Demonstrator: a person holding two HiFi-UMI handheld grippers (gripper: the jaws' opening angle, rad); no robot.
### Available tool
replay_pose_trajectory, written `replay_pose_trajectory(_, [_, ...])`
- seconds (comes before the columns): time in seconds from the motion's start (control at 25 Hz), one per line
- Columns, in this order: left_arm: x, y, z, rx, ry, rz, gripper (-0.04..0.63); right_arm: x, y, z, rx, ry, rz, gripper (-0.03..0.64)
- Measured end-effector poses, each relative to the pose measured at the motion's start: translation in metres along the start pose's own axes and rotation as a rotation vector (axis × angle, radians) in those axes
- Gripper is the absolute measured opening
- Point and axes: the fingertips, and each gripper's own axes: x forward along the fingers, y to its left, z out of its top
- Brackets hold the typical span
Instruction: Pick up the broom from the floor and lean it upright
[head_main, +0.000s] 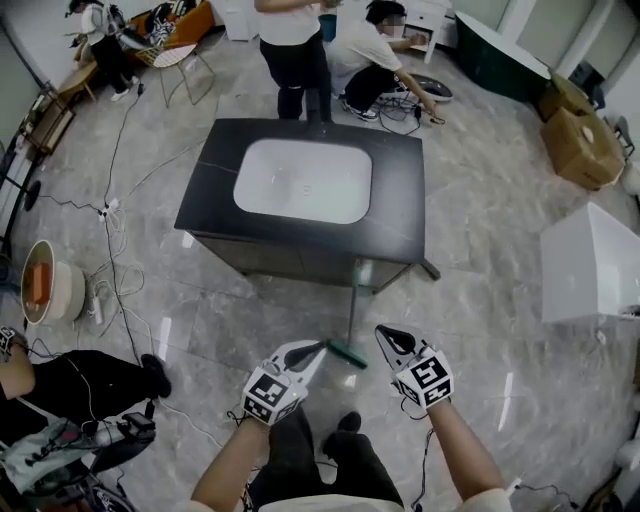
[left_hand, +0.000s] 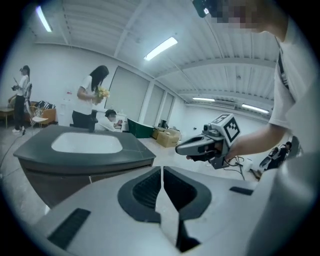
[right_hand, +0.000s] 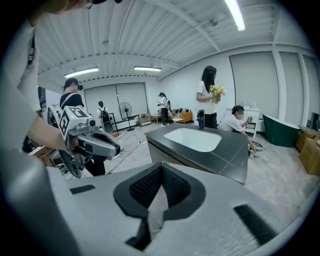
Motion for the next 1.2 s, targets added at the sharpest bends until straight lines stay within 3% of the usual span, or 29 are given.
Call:
replay_pose_trajectory(0.4, [-0.080, -0.123, 0.101, 0.006, -0.060, 0.015, 0.012, -0.146, 0.052, 0.077, 0.018, -0.052, -0.006, -0.002])
replay_pose_trajectory(0.8, [-0.145, -0.208, 0.141, -0.010, -0.133, 0.014, 0.012, -0.243, 0.102, 0.108, -0.023, -0.128, -0.069, -0.002])
replay_pose_trajectory(1.2, [-0.209, -0.236, 0.148, 0.051, -0.148, -0.060, 0.011, -0.275, 0.172, 0.126, -0.018, -0.180, -0.169, -0.002])
